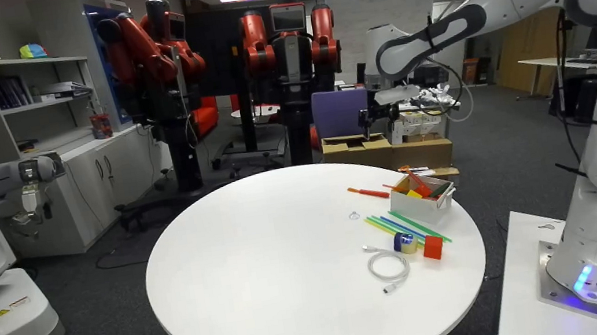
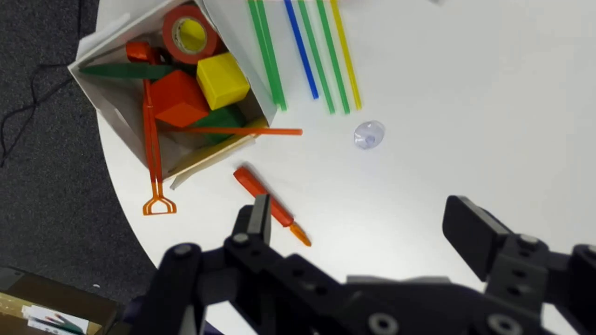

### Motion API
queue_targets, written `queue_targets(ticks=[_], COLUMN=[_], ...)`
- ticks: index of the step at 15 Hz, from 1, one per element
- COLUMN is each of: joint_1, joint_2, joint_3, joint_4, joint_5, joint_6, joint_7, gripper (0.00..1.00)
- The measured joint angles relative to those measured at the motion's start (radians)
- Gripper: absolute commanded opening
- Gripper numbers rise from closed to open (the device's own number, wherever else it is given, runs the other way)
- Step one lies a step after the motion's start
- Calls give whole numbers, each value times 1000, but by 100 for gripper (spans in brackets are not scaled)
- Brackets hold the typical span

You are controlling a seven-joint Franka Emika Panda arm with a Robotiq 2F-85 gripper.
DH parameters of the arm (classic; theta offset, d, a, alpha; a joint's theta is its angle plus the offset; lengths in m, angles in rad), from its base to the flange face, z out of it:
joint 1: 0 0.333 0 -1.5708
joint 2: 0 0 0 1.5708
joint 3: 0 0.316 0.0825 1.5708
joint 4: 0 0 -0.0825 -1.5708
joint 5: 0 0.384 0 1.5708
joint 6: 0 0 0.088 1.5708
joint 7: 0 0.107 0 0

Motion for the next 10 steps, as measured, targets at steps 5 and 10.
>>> queue_targets(ticks=[5, 10], joint_1=[5, 4], joint_2=[187, 332], joint_3=[-86, -174], joint_4=[172, 241], joint_5=[-87, -217], joint_6=[10, 55], joint_7=[-2, -106], gripper=[100, 100])
